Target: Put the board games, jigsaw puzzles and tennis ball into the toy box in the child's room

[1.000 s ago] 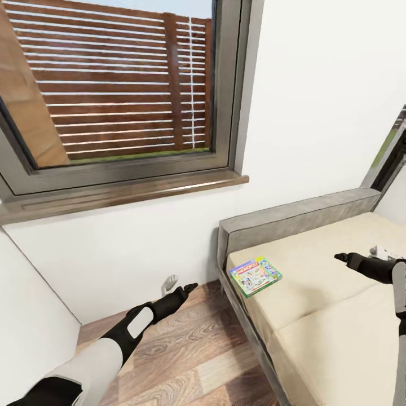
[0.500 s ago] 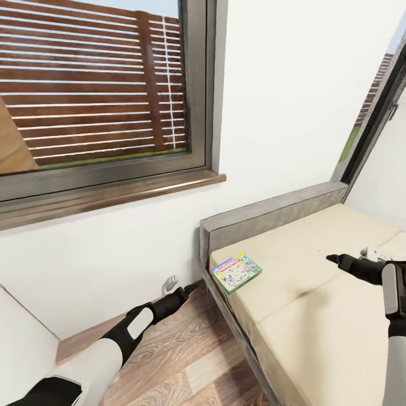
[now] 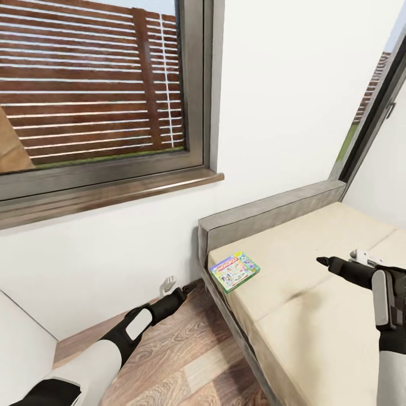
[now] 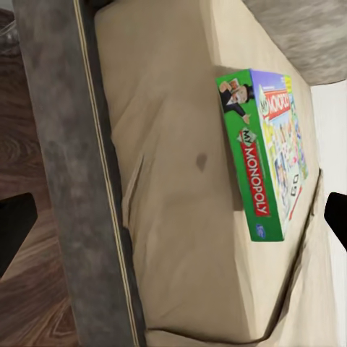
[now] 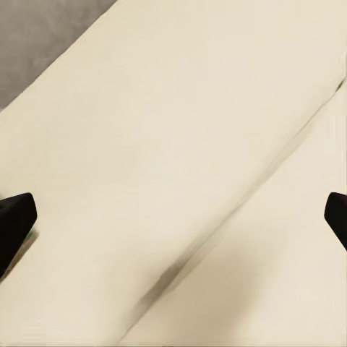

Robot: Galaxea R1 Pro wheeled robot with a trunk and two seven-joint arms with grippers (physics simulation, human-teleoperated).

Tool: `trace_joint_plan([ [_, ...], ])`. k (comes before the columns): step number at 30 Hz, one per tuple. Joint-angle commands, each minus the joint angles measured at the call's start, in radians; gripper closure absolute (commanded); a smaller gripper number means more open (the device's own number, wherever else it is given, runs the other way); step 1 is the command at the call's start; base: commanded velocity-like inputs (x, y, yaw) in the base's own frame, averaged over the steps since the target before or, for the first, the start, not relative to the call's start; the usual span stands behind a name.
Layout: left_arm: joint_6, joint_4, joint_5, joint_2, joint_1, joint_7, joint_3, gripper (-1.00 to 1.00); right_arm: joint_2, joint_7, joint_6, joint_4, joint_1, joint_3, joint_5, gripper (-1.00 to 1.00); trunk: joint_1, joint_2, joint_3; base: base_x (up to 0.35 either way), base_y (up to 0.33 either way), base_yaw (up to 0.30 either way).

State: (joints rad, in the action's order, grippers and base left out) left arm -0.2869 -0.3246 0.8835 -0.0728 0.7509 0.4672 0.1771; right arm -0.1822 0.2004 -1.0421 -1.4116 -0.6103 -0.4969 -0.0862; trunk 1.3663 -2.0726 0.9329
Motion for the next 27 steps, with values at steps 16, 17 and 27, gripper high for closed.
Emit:
trace_joint_plan([
  [16, -0.006, -0.008, 0.01, -0.003, -0.001, 0.007, 0.004, -1.0, 0.025, -0.005, -0.005, -0.066, 0.045, 0.02, -0.007, -1.0, 0.0, 0.0, 0.024, 0.0, 0.0, -0.004],
  [17, -0.006, -0.009, 0.009, -0.004, -0.001, 0.007, 0.005, -1.0, 0.025, -0.005, -0.005, -0.068, 0.046, 0.021, -0.007, -1.0, 0.0, 0.0, 0.026, 0.0, 0.0, -0.001],
  [27, -0.007, -0.012, 0.007, -0.005, 0.005, 0.007, 0.005, -1.0, 0.027, -0.005, -0.005, -0.073, 0.05, 0.022, -0.007, -1.0, 0.0, 0.0, 0.042, 0.0, 0.0, 0.0],
])
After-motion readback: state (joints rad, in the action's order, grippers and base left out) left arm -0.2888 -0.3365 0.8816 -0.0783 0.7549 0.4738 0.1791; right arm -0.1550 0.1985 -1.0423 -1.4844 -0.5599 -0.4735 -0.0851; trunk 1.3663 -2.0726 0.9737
